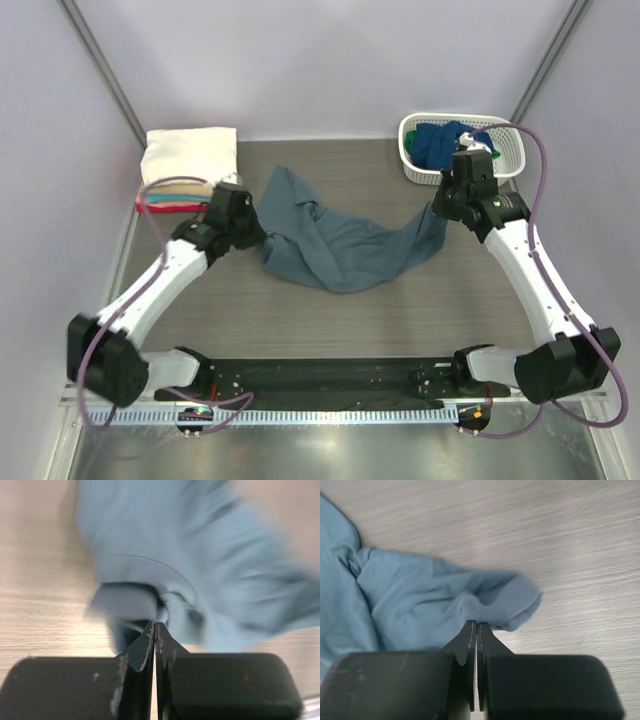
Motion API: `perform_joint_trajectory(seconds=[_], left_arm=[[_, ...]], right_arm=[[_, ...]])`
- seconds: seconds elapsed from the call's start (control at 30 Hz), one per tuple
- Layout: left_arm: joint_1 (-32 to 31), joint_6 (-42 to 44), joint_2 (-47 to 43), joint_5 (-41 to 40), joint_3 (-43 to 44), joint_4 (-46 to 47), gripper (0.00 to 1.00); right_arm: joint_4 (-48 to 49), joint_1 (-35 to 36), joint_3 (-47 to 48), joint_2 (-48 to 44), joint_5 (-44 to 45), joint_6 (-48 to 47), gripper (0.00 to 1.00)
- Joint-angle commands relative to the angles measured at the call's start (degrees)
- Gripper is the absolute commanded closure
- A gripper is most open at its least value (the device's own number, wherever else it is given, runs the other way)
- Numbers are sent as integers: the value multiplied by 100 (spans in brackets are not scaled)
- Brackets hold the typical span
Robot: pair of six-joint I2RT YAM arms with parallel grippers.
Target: Fold and stack the t-shirts
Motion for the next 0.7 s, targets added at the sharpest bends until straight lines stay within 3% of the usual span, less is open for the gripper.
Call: perform_joint_trajectory(seconds=[0.0, 0.13, 0.3, 0.37, 0.47, 0.57, 0.6, 0.67], left_arm=[[-3, 145, -1099, -525, 1107, -1275, 100], [-12, 102, -1759, -824, 2153, -2381, 100], [-3, -66, -2496, -1404, 3173, -3061, 100], [-3, -22, -2603, -1633, 3201, -3271, 100], [-12, -48, -2700, -1327, 2764, -3326, 99], [-3, -161, -2981, -301, 1298, -2607, 74], [-20, -223, -3060, 355, 772, -1865, 58], [-186, -652, -3262, 853, -565, -1131, 49]], right_arm=[[126, -54, 531, -677, 70, 183, 99], [-137, -63, 1189, -1100, 114, 324, 99], [-717, -54, 2130, -1531, 596, 368, 99], [-1006, -54, 2683, -1575, 763, 289, 99], [-1394, -54, 3194, -1365, 642, 131, 99], [-1755, -54, 3318, -1102, 10, 166, 99], [-1729, -54, 3283, -1153, -427, 209, 99], [-1317, -54, 2950, -1337, -659, 297, 99]])
